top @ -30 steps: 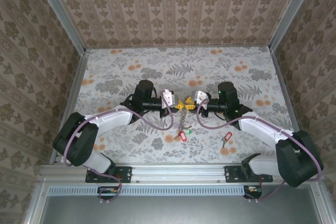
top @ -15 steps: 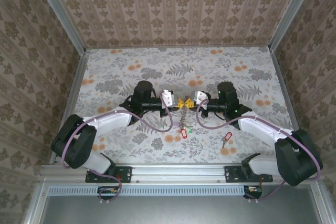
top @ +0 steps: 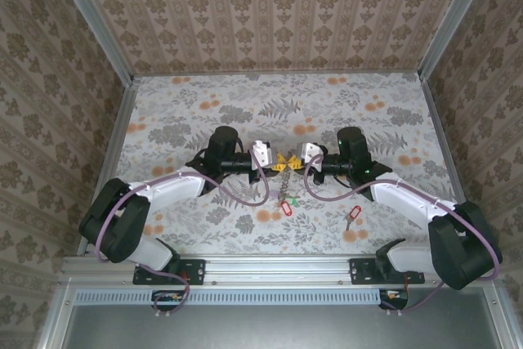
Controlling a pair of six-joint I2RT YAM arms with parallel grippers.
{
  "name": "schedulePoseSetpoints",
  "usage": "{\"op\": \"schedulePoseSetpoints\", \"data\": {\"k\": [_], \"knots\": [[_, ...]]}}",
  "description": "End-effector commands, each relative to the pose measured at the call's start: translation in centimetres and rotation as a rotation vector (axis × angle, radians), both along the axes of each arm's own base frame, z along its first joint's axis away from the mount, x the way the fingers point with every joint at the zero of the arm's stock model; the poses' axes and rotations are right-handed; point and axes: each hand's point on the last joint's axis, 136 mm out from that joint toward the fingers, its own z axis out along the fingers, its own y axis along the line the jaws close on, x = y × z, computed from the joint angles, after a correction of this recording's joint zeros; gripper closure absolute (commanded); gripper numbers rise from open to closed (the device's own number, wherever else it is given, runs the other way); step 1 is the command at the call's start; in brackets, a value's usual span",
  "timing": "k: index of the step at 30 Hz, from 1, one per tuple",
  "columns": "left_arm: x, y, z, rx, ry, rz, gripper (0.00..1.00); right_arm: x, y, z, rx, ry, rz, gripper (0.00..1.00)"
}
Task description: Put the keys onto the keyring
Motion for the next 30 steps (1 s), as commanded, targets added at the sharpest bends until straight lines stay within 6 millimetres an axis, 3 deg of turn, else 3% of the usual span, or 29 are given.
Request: {"op": "schedulePoseSetpoints", "data": {"k": [1,9,24,30], "knots": [[-0.3,-0.4,1.9,-0.02,-0.039,-0.033,0.82,0.1,0.7,1.6,0.007,-0.036,0.032,1.0],[-0.3,-0.5,2.1,-0.019,-0.047,-0.034,0.79,0.2,0.7,1.2,-0.02,-0.012,0.021,1.0],[-0.5,-0.2,0.8,0.066,-0.046,-0.036,0.84,0.3,0.8,1.9,0.007,-0.015,0.016,1.0],[-0.4,-0.4,1.3,0.044,-0.05,-0.039,0.85,0.3,0.9,1.7,0.008,-0.007,0.019,1.0]]}}
